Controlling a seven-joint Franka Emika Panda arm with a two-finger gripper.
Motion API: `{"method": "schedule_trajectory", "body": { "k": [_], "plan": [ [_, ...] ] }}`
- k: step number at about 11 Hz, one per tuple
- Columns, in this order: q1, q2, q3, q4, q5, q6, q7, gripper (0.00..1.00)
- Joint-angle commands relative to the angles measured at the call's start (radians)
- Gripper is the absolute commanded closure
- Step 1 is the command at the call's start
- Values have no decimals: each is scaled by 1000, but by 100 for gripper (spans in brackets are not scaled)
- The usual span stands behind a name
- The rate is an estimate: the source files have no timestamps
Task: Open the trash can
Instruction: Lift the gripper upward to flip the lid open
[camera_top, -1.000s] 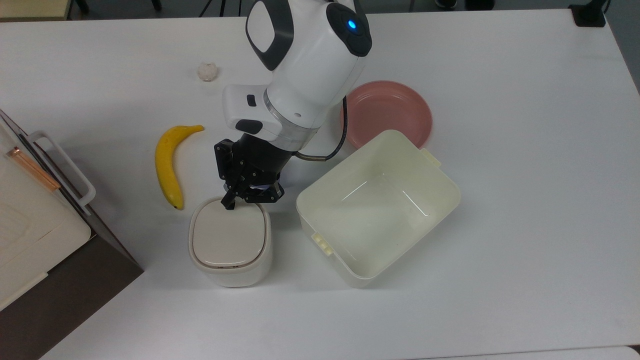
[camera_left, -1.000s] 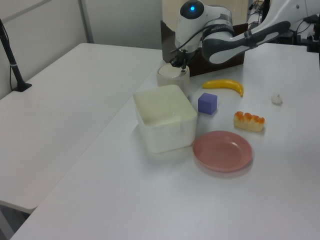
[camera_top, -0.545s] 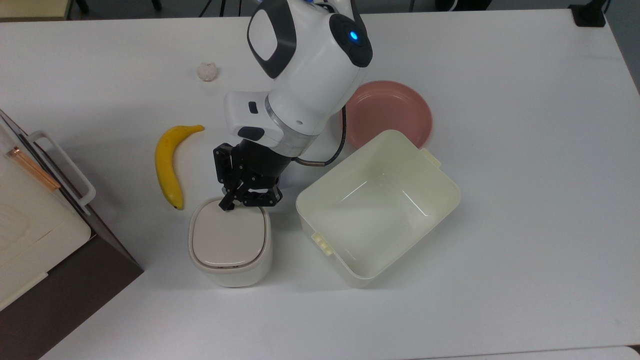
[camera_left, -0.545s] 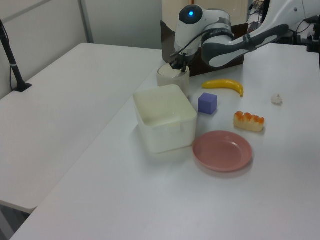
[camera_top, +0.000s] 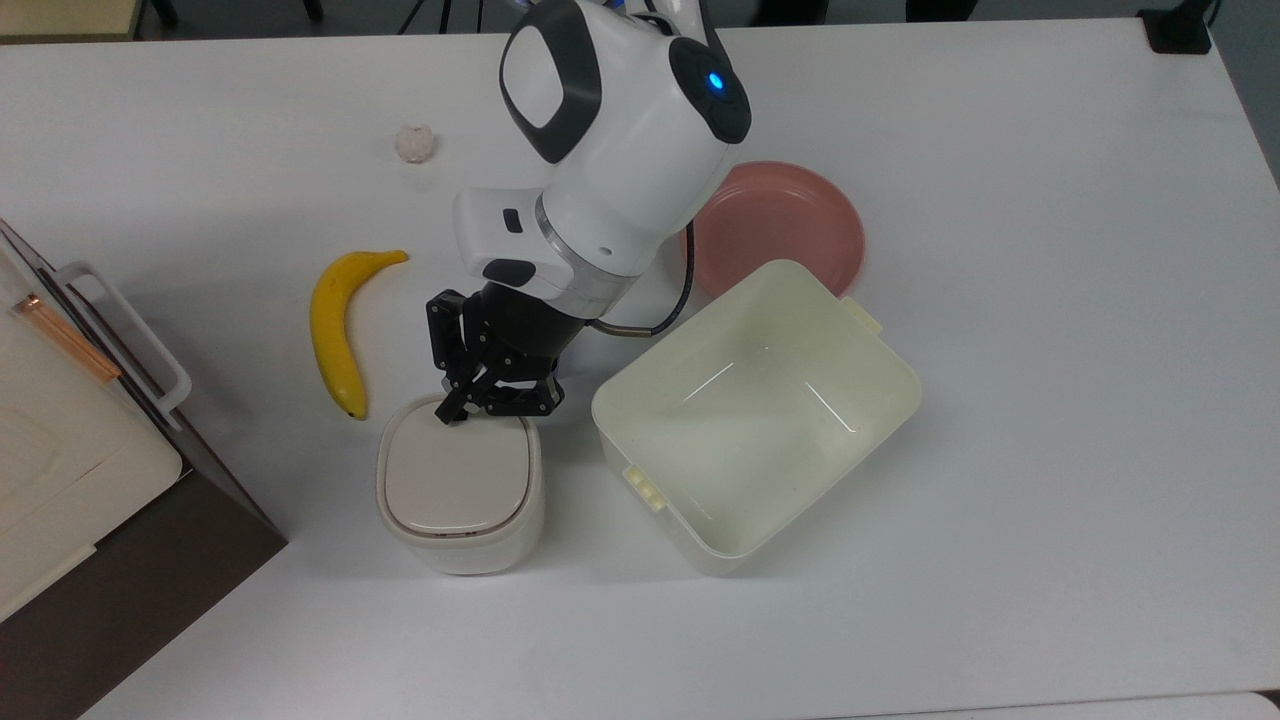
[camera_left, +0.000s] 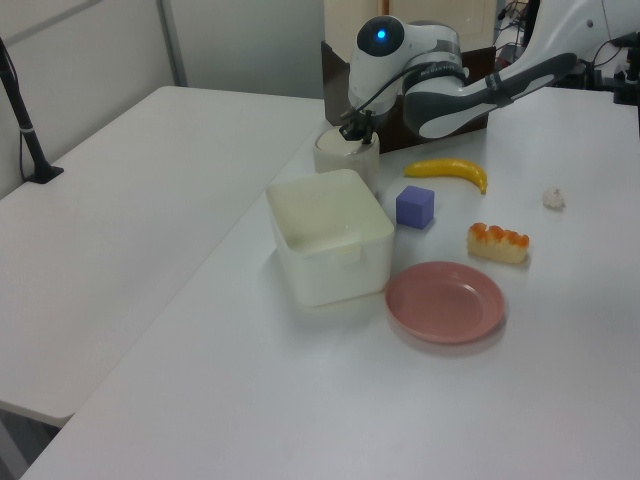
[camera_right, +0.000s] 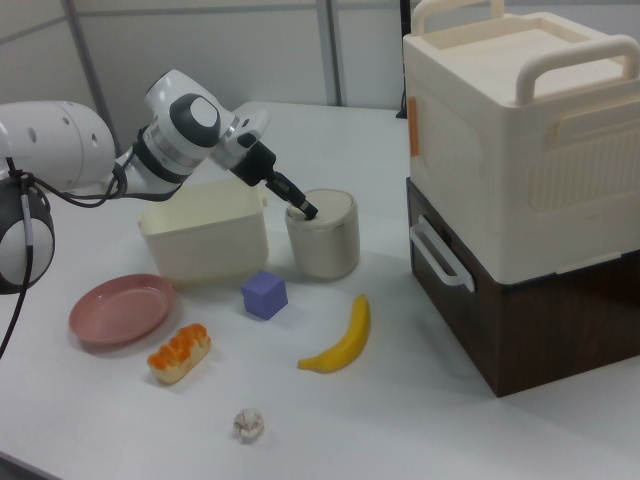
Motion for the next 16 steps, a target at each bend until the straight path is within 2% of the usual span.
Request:
{"method": "schedule_trajectory", "body": {
  "k": [1, 3, 4, 6, 7, 13, 16],
  "plan": [
    [7, 10, 6, -50, -77, -3, 84, 100],
    [-10, 7, 6, -2, -66, 1, 90, 100],
    [-45, 1, 6, 44, 30, 3, 73, 100],
    [-86, -1, 3, 127, 245, 1, -89, 100],
    [-91, -1, 3, 131, 267, 1, -106, 100],
    [-122, -15, 3, 153, 286, 1, -111, 100],
    [-181, -30, 0, 198, 443, 3, -152, 100]
  ]
}}
